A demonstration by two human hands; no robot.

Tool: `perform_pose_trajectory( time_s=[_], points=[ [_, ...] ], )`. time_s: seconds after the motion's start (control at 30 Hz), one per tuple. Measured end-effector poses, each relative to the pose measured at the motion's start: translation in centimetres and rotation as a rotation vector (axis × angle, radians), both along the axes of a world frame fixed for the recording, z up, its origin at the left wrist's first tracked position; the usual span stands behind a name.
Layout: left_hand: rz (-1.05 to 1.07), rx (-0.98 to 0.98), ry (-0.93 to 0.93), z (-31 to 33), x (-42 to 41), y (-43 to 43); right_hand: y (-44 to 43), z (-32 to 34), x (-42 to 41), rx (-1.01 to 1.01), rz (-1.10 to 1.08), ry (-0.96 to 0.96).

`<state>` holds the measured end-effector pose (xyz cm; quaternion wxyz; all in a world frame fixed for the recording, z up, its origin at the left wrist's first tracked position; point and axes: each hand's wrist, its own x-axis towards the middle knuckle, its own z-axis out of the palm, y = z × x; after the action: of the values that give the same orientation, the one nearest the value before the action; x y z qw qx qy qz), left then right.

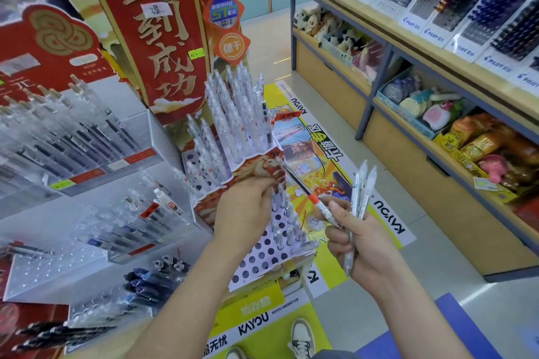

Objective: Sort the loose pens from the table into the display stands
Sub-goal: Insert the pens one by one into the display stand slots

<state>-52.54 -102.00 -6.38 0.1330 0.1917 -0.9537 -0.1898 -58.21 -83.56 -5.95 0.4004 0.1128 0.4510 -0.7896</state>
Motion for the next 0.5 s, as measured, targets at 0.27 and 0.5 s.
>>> perform_pose_trajectory(
  time_s=[0.27,0.5],
  points=[
    [0.029,1.107,0.152,4.6,2.3,5.2,-2.1,1.4,2.1,-0.047,0.04,0.086],
    [0.082,1.192,0.273,5.0,4.6,2.9,-1.5,1.8,1.3,0.123,0.148,0.208]
  ],
)
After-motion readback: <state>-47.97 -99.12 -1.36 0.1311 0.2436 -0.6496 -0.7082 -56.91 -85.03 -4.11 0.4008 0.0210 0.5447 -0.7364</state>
